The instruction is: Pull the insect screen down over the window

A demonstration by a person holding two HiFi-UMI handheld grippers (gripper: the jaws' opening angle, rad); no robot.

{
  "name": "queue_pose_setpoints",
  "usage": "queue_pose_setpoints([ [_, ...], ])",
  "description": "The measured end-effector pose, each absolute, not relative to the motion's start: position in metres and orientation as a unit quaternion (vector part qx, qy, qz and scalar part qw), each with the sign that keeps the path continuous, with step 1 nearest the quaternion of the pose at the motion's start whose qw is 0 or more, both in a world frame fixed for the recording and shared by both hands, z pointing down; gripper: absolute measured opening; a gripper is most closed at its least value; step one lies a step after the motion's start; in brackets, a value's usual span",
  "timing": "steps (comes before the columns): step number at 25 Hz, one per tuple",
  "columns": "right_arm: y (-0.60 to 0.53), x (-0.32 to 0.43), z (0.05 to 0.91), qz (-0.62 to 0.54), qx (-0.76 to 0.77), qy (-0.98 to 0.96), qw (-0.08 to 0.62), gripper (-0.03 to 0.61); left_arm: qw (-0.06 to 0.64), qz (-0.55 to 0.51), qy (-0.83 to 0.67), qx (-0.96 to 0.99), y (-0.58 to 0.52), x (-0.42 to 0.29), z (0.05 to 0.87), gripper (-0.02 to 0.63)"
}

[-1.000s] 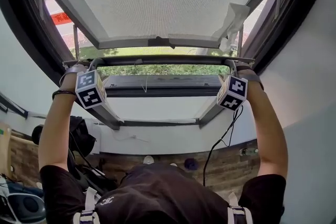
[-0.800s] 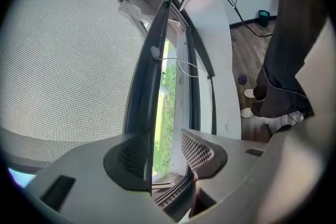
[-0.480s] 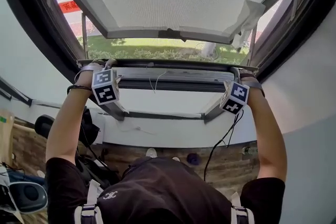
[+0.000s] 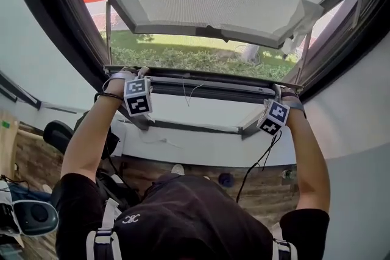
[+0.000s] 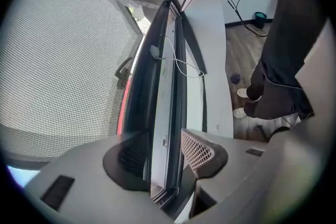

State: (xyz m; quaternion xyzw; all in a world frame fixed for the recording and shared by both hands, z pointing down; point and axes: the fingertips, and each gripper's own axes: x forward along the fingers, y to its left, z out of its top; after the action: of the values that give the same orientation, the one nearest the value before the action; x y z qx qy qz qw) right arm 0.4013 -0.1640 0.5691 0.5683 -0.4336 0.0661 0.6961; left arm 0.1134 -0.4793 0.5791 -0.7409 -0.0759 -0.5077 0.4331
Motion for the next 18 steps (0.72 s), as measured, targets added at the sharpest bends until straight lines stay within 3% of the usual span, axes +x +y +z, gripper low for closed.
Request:
queue_pose_setpoints([
  [18, -0.165, 0.393, 0.644, 0.110, 0.560, -0.450, 0.686, 0.270, 0.431, -0.534, -0.086, -0.722, -0.479, 0.113, 0.664, 0.201],
])
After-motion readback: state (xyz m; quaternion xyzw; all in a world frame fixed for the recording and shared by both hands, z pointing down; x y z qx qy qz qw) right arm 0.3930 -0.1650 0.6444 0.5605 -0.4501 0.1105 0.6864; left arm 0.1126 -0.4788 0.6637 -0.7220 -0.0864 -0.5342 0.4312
